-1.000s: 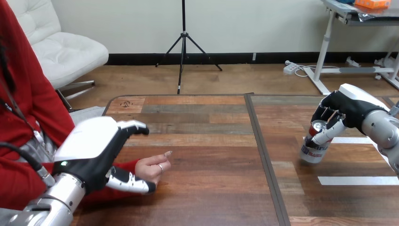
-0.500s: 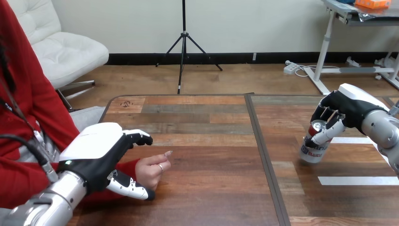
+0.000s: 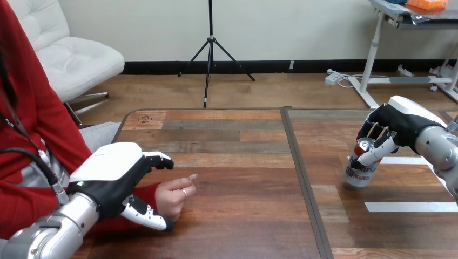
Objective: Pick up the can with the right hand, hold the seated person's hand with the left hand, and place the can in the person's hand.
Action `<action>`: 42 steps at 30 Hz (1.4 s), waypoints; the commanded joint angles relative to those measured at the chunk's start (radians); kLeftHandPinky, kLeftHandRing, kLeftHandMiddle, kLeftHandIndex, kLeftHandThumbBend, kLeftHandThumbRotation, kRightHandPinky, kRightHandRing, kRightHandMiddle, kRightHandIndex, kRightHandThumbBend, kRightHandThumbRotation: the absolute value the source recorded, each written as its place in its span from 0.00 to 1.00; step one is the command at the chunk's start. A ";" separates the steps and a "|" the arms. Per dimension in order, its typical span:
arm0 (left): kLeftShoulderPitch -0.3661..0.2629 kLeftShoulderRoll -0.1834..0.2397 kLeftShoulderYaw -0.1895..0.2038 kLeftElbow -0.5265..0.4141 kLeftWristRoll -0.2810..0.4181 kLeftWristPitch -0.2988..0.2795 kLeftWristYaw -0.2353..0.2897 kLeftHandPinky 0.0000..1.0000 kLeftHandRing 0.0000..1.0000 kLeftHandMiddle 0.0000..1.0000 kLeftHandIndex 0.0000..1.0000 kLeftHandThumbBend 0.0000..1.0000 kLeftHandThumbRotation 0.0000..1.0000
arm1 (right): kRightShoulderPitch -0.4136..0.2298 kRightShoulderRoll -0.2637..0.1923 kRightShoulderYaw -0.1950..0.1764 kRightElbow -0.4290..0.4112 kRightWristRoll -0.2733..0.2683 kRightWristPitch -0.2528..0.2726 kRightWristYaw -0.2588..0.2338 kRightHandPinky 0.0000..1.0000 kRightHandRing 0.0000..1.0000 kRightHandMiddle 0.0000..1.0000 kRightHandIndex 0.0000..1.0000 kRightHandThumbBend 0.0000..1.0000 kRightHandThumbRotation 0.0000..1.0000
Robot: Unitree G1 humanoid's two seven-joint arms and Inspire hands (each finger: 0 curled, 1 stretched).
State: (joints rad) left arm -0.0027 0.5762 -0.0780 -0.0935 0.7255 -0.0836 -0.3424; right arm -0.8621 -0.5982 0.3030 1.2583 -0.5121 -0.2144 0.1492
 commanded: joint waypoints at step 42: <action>-0.223 0.050 -0.120 0.233 0.131 0.030 0.055 0.80 0.83 0.84 0.82 1.00 0.33 | -0.071 -0.031 -0.017 -0.044 0.011 -0.026 -0.017 0.54 0.56 0.56 0.47 0.81 0.00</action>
State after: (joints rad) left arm -0.1354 0.5944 -0.1869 0.1250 0.8702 -0.0612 -0.2546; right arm -0.8621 -0.5982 0.3029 1.2583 -0.5113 -0.2234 0.1492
